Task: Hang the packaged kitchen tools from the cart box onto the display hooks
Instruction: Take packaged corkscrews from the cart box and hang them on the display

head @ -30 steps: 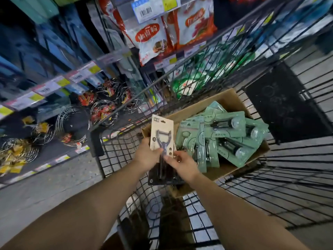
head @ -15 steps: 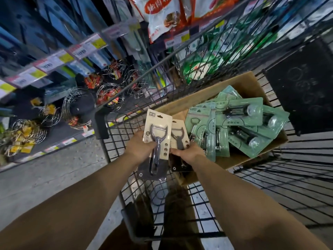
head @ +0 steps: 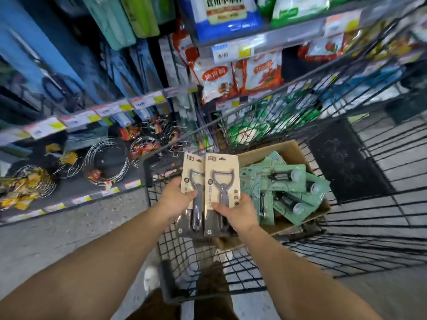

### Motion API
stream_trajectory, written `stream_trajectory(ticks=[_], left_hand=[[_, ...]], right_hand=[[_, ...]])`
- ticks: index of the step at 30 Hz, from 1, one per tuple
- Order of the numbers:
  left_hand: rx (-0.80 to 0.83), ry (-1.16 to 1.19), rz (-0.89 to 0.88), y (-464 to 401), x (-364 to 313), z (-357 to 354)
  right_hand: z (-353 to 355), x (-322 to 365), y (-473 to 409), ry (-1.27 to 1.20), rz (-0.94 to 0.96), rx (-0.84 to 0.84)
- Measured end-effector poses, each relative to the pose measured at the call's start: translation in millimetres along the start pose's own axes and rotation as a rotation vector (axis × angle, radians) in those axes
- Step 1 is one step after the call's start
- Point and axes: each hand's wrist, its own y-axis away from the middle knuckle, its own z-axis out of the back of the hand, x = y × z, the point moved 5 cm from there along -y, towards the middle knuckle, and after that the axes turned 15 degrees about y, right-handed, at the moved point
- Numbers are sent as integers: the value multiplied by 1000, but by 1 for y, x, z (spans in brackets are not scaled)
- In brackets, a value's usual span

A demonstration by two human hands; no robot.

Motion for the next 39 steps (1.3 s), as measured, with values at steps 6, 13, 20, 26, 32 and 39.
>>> stream_trajectory(ticks=[6,13,20,26,32,39], left_hand=[[-83,90,-156,50,-38,86],[-285,277,-319,137,-34,300],[-606,622,-381,244,48,551],[-736,788,-487,335,83,672],[-822,988,-524,376,116,767],[-960,1025,-589,364,115,890]], right_hand=[[-22,97,62,107,269,-103],[-141,227,165,230,579,-156],[-352,340,325,289,925,39],[-471,405,424,369,1133,91],[-553,462,483,330,1264,134],[-637,548,496,277,1316,137]])
